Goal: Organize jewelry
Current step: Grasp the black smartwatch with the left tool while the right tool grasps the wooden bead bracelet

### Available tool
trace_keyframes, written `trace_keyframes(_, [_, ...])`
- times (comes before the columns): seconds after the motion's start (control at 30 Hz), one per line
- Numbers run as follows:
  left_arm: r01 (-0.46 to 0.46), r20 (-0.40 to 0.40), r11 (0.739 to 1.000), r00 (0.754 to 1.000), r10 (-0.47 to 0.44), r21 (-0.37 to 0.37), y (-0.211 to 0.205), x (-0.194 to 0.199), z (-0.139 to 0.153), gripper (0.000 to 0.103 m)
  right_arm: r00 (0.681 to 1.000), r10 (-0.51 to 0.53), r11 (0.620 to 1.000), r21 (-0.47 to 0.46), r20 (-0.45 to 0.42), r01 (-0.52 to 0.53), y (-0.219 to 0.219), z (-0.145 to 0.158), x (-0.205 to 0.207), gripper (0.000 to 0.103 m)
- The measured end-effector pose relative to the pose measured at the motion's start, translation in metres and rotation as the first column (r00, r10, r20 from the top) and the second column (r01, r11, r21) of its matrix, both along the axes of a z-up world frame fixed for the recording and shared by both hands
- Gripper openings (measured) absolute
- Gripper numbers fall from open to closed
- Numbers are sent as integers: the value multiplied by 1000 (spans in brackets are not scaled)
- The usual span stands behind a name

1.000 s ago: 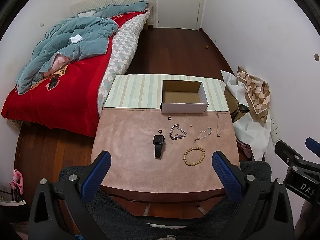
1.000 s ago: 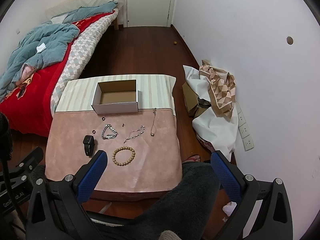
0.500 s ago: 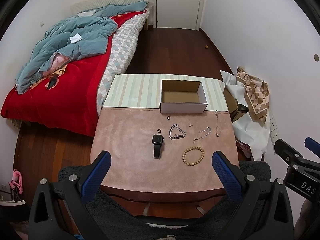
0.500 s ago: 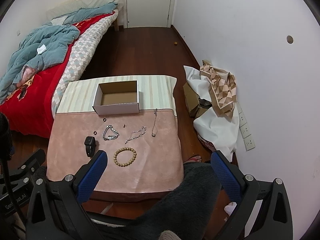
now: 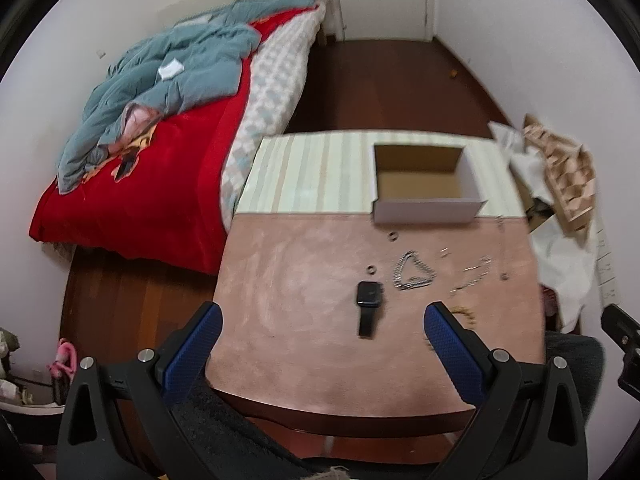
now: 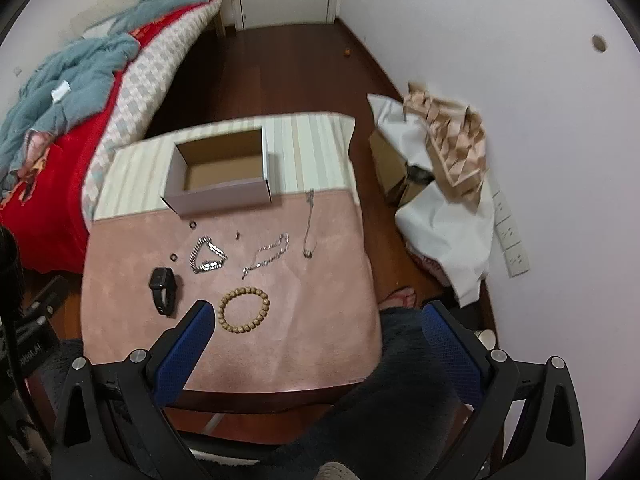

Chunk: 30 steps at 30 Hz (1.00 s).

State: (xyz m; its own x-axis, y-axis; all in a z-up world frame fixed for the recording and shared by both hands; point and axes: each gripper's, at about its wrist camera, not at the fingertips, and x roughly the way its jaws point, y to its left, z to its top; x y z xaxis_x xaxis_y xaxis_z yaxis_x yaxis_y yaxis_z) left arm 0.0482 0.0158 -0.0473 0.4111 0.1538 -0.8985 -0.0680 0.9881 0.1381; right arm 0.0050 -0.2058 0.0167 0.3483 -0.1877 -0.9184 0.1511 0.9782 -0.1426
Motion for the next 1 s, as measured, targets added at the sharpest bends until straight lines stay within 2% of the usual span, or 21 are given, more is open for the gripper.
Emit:
trace_keyframes(0.23, [-19, -135, 999, 991, 25, 45, 15, 30, -73, 103, 990, -1, 1000, 26, -143, 5, 1, -82, 36, 103])
trace_keyframes(0.4, [7, -232, 999, 973, 2, 41, 13, 38, -120, 103, 975, 5, 1000, 24, -224, 0, 10, -134, 54, 103])
trace_keyframes(0.53, [28, -275, 1000, 961, -23, 14, 7, 42, -148, 102, 960, 0, 1000, 25, -281, 8, 12, -172, 63, 103])
trace_keyframes(0.67, [27, -288, 999, 957, -35, -30, 3, 45, -167, 102, 947, -5, 1000, 24, -323, 14, 13, -197, 68, 103])
trace_keyframes(0.9, [31, -276, 996, 960, -53, -83, -4, 52, -185, 102, 934, 11, 1000, 29, -357, -1, 16, -226, 68, 101])
trace_keyframes(1.0, [42, -270, 995, 961, -67, -95, -8, 54, -190, 98, 929, 11, 999, 34, -369, 1, 15, -235, 69, 99])
